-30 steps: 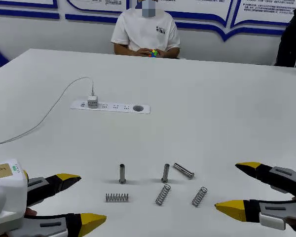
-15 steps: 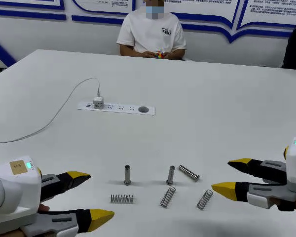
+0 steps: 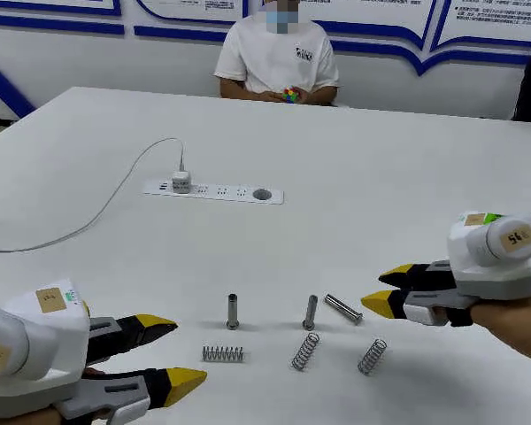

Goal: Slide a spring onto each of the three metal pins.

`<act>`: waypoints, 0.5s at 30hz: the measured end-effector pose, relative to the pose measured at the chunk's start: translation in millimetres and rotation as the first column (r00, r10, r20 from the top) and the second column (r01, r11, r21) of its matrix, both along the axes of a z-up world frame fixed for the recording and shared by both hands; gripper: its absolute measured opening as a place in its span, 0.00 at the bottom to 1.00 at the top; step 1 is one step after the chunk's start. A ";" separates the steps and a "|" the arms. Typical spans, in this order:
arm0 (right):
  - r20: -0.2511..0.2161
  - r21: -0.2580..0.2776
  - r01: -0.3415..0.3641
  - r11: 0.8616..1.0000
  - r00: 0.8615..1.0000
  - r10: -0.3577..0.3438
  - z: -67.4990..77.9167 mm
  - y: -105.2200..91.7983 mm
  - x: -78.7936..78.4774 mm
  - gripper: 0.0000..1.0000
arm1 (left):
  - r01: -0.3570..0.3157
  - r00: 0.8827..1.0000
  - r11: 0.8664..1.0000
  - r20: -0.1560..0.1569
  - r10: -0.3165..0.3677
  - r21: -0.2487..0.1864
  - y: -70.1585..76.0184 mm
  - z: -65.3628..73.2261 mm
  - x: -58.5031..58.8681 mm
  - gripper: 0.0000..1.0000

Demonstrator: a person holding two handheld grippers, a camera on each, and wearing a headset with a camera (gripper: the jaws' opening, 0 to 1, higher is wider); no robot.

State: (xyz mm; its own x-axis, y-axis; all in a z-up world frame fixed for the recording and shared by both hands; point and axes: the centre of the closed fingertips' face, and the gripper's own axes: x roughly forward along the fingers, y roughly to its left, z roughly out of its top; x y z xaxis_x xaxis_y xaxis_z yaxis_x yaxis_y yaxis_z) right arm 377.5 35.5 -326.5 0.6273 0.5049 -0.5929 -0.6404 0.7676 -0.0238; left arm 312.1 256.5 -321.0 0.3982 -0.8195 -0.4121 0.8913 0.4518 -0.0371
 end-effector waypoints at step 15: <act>-0.087 -0.110 -0.027 0.994 0.996 0.017 -30.6 14.4 25.7 0.23 | -0.008 0.999 1.000 -0.033 0.008 -0.014 -9.5 -5.3 -2.2 0.59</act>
State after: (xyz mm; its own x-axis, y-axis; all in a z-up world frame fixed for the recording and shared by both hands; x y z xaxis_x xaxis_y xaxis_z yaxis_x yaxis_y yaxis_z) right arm 403.2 50.0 -357.2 0.5611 0.4463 -0.6972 -0.6605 0.7490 -0.0521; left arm 309.9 247.0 -326.4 0.3915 -0.8222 -0.4132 0.8858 0.4583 -0.0727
